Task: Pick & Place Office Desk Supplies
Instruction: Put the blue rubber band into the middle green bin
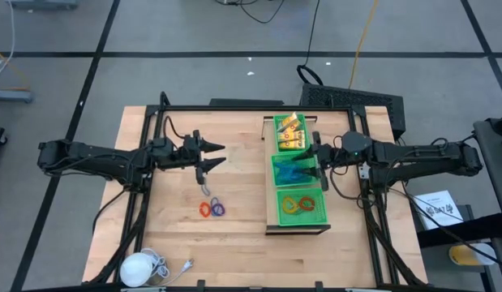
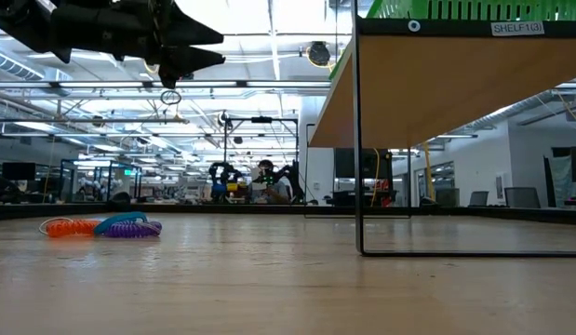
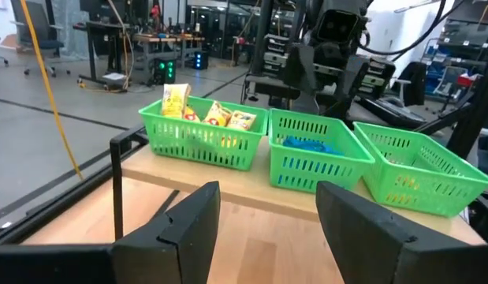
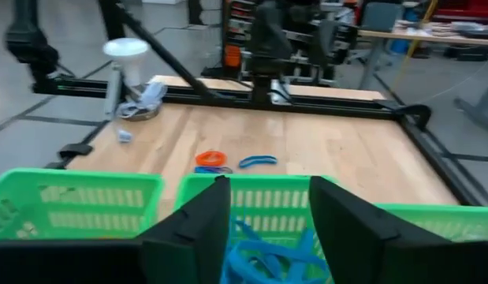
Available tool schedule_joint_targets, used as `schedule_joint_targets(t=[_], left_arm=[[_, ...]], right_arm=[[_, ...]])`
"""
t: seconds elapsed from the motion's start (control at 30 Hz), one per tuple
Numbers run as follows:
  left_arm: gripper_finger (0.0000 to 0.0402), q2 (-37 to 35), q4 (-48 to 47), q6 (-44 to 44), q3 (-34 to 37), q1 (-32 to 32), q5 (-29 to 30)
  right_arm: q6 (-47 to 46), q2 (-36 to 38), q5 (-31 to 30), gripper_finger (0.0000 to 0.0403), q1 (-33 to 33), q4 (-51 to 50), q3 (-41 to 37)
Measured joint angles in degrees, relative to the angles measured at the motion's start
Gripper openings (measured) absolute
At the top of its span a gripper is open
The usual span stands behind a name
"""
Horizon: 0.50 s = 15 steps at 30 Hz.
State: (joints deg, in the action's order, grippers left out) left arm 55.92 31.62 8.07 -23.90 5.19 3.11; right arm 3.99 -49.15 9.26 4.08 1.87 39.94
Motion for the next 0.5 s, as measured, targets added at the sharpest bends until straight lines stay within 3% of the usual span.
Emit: schedule_joint_targets(t=[0.2, 0.33, 0.5], left_arm=[[0.0216, 0.00, -2.53, 5.48, 0.00, -0.07, -3.47], [0.0216, 0.00, -9.28, 8.33, -0.02, -0.45, -8.72], [0.0216, 0.00, -20.61, 15.26, 0.00, -3.71, -9.12]], right_arm=[[0.02, 0.00, -0.27, 0.0196, 0.00, 0.04, 0.00], [-0.01, 0.00, -0.27, 0.0198, -0.02, 0.02, 0.00], [-0.09, 0.00, -0.24, 0.0192, -0.02, 0.02, 0.00]])
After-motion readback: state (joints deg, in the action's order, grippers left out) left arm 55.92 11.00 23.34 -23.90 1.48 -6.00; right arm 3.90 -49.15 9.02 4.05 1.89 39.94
